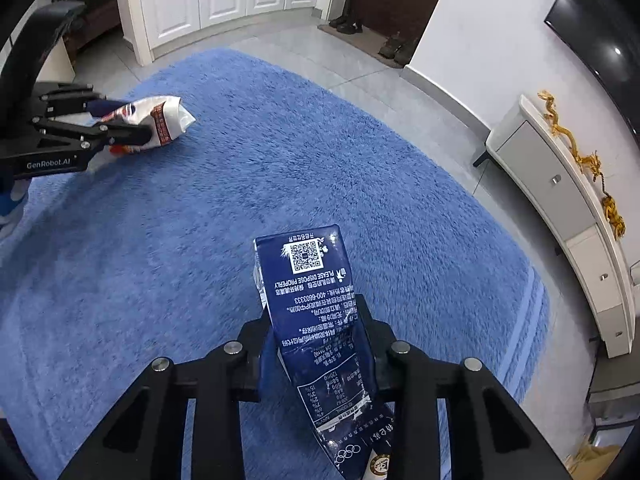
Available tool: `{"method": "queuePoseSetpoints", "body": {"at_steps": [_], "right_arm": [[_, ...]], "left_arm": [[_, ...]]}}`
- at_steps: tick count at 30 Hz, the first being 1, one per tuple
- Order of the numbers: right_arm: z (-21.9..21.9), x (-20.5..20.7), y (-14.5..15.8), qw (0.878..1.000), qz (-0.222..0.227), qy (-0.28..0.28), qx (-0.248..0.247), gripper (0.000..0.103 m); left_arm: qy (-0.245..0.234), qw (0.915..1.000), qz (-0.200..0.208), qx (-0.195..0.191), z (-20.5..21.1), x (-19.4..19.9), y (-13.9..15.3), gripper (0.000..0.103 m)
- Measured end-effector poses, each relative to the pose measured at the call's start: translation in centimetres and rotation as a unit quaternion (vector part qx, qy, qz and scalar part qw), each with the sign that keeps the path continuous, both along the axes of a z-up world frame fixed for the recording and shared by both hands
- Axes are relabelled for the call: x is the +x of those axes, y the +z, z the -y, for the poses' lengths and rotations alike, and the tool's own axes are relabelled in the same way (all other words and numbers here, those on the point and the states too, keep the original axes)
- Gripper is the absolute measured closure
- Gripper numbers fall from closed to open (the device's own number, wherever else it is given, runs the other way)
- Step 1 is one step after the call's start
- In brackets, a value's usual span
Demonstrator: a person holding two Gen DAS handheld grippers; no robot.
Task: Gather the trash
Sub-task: 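Grasp the blue milk carton with the right tool while the left tool grasps the red-white bag, then lift the carton and red-white bag and carry them toward the trash bin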
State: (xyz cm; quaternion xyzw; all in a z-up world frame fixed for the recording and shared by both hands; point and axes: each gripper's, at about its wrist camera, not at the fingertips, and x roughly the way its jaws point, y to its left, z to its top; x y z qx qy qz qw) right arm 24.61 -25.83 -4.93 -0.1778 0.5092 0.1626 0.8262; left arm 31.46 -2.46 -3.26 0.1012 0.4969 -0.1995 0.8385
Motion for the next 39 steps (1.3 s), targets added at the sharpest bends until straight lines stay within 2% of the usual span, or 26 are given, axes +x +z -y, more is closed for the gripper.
{"method": "queuePoseSetpoints", "body": {"at_steps": [6, 9, 16, 24, 29, 31, 34, 39], "right_arm": [[-0.5, -5.8, 3.0, 0.999, 0.023, 0.0, 0.023, 0.071], [-0.3, -8.6, 4.1, 0.999, 0.032, -0.004, 0.03, 0.071], [0.2, -16.5, 5.7, 0.998, 0.047, -0.027, 0.035, 0.071], [0.0, -23.1, 6.4, 0.997, 0.056, -0.034, 0.042, 0.071], [-0.1, -25.3, 5.7, 0.997, 0.055, -0.035, 0.044, 0.071], [-0.1, -25.9, 5.3, 0.997, 0.051, -0.035, 0.042, 0.071], [-0.1, -26.8, 4.7, 0.998, 0.044, -0.037, 0.04, 0.071], [0.0, -27.0, 4.8, 0.997, 0.045, -0.042, 0.04, 0.071]], "left_arm": [[-0.001, 0.9991, -0.006, -0.043, -0.2, -5.0, 2.3, 0.071], [-0.015, 0.9986, -0.006, -0.05, 0.3, -8.3, 3.3, 0.071], [-0.04, 0.9941, -0.022, -0.098, 1.5, -15.7, 4.8, 0.071], [-0.051, 0.9925, -0.012, -0.111, 2.5, -21.6, 5.9, 0.071], [-0.04, 0.9935, -0.01, -0.106, 2.7, -25.0, 5.9, 0.072], [-0.037, 0.9948, 0.01, -0.094, 2.7, -26.0, 6.2, 0.072], [-0.038, 0.9929, 0.001, -0.112, 2.6, -27.2, 6.7, 0.073], [-0.041, 0.9923, 0.011, -0.116, 2.7, -28.3, 7.4, 0.073]]}}
